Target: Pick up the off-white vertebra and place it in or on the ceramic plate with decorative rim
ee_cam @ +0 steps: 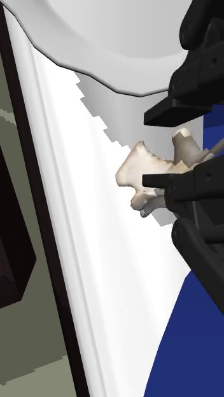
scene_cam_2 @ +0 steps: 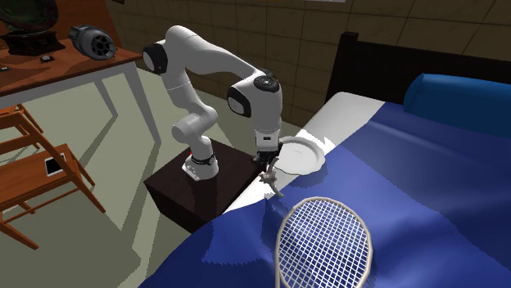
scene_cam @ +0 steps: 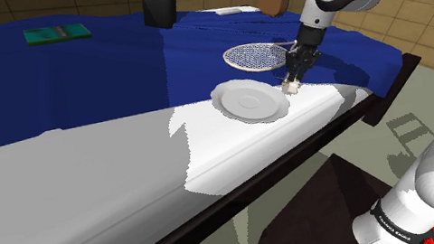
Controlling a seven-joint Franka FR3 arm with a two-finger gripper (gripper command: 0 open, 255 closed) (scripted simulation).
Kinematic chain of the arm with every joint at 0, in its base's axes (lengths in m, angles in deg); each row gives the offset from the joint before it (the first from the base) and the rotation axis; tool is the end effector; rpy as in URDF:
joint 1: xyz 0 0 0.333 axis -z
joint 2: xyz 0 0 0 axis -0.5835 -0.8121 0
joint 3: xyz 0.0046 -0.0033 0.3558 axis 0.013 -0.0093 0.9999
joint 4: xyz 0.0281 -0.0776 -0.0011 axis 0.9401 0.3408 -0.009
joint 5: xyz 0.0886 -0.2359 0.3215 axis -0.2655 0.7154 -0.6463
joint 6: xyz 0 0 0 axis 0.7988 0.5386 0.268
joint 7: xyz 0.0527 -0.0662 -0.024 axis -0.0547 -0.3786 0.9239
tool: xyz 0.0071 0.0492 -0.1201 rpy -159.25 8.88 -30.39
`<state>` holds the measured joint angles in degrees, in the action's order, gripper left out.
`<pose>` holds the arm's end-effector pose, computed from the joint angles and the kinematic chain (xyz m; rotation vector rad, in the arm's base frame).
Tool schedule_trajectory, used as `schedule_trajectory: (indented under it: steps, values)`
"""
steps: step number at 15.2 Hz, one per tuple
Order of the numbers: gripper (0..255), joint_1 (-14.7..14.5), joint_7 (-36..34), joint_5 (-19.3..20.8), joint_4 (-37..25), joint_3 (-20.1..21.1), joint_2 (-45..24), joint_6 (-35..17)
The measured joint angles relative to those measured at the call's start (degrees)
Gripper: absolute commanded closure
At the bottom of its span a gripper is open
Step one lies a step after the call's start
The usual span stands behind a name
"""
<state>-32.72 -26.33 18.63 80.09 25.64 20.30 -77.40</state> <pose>0.4413 -0.0921 0.5061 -3.0150 0.4416 0.0212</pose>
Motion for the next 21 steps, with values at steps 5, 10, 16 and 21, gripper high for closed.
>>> schedule_trajectory:
  steps: [5, 10, 16, 21]
  values:
    - [255, 0.00, 0.00, 0.00, 0.00, 0.00, 0.00, 0.00]
    - [0, 0.44, -1.93, 0.77, -1.30, 0.43, -1.02, 0.65]
    - [0, 2.78, -21.33, 6.81, -14.71, 3.57, -11.07, 8.30]
    - [0, 3.02, -22.34, 7.25, -12.04, 3.45, -11.71, 5.25]
